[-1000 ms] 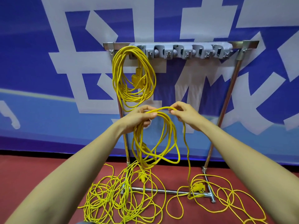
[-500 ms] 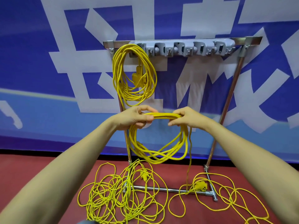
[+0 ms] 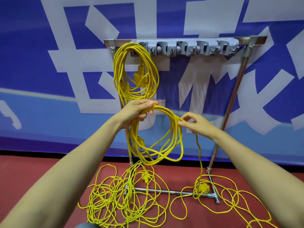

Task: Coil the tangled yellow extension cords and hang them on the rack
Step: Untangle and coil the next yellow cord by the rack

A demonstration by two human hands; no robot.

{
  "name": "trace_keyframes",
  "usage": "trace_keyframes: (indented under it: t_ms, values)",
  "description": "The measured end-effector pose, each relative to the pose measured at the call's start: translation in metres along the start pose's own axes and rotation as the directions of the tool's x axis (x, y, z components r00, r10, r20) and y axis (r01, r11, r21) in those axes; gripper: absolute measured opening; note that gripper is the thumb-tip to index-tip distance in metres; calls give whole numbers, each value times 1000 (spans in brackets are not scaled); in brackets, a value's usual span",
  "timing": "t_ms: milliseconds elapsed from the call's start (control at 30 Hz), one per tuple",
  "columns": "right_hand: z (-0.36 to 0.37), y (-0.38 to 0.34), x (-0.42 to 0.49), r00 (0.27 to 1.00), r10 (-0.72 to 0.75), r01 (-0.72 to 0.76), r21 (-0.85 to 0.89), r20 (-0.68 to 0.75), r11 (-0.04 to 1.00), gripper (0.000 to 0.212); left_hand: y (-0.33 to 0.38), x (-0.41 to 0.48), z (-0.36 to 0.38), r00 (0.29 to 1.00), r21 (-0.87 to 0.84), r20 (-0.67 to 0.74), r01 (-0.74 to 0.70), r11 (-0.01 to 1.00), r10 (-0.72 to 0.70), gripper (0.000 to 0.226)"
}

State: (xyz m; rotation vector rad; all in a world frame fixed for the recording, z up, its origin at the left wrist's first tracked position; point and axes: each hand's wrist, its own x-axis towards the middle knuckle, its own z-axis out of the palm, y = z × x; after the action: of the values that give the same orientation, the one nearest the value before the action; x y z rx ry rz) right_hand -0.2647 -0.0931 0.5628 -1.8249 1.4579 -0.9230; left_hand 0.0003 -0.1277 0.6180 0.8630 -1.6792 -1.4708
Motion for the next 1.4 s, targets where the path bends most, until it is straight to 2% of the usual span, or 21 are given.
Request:
trace_keyframes:
  t_ms: [67,167,233,300,400,467,533,600,667,733,800,867,933,1000,1100,1167,1233,1300,1400]
  values:
    - [3,24,-1,997,76,-74,-144,4,987,8,-4,2,0,999,36,-41,2,999,0,26]
    - [12,61,-7,961,252,-195,-365,115,910,18,-5,3,-1,992,-26,-117,-45,999,42,26]
    - [18,86,-13,936,339,-268,-434,92,860,24,-2,4,-8,982,-89,-172,-92,992,76,29]
    - [21,103,-18,925,379,-353,-387,-10,852,26,-1,6,-14,978,-109,-192,-107,988,84,31]
    - [19,104,-14,889,438,-457,-204,-130,866,23,-7,8,-14,977,-77,-205,-78,994,61,30]
    - [12,94,-9,882,402,-443,-143,-244,885,19,-15,11,-12,971,-35,-240,-36,999,26,27]
    - [5,78,-3,887,293,-394,-253,-358,883,23,-24,12,-8,960,15,-280,14,1000,-9,23]
    - [2,55,1,897,230,-356,-309,-378,882,24,-33,13,-2,949,43,-312,51,998,-35,20]
    - [4,33,5,946,172,-280,-421,-275,863,18,-41,13,6,945,55,-323,68,996,-47,20]
    - [8,12,6,986,146,-162,-584,-75,796,15,-46,12,10,943,62,-330,70,996,-45,19]
    - [13,-10,3,978,133,14,-685,162,728,28,-50,12,13,933,50,-356,69,996,-47,21]
    - [18,-32,-2,930,132,158,-698,343,698,37,-53,11,15,922,37,-384,62,997,-43,23]
    - [23,-51,-4,892,114,248,-685,438,685,37,-55,12,19,918,66,-394,77,995,-45,24]
    - [25,-66,-3,884,45,311,-657,465,686,33,-55,13,24,929,127,-368,101,987,-48,23]
    - [28,-79,3,892,-162,373,-485,422,791,26,-56,11,35,963,236,-264,108,966,-43,22]
    - [29,-80,6,907,-233,329,-244,351,912,21,-53,9,41,970,268,-240,112,957,-46,22]
    - [28,-77,10,943,-220,241,-53,249,969,15,-49,6,39,968,135,-225,142,981,-109,25]
    - [24,-71,14,979,-185,184,16,90,983,18,-44,3,33,977,-29,-139,159,987,-162,28]
    - [21,-63,17,989,-128,134,78,-73,988,14,-41,1,27,992,59,-78,101,993,-97,14]
